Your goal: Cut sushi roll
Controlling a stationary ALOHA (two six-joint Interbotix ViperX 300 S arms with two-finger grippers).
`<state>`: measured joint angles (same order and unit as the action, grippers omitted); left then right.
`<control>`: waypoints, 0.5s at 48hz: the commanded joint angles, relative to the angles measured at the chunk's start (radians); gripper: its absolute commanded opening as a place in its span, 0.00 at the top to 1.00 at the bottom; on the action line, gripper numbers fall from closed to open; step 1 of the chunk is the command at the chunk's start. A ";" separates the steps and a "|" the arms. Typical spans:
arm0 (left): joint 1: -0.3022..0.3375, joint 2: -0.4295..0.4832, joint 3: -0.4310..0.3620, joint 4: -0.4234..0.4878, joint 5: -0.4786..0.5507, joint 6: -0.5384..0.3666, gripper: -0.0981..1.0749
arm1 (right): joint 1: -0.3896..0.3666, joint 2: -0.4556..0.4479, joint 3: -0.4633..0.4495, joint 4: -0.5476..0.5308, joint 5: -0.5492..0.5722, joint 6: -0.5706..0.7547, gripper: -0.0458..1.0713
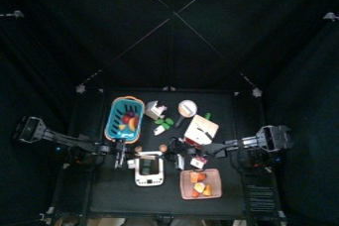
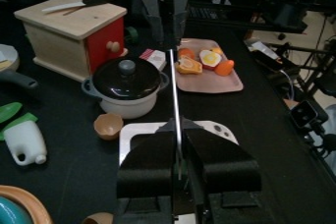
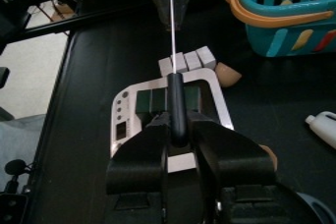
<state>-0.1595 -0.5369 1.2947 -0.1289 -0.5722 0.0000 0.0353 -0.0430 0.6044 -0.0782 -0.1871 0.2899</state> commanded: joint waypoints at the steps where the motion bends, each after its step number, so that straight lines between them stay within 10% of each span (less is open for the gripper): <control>1: 0.002 0.002 -0.012 -0.002 -0.005 0.002 0.54 | -0.003 -0.014 -0.031 0.002 -0.008 -0.002 0.51; 24: 0.031 0.063 -0.009 0.003 0.060 0.006 0.54 | 0.005 0.060 -0.034 0.003 -0.005 0.000 0.51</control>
<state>-0.1365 -0.5001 1.2993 -0.1289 -0.5123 0.0046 0.0383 0.0291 0.6029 -0.0767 -0.1871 0.2899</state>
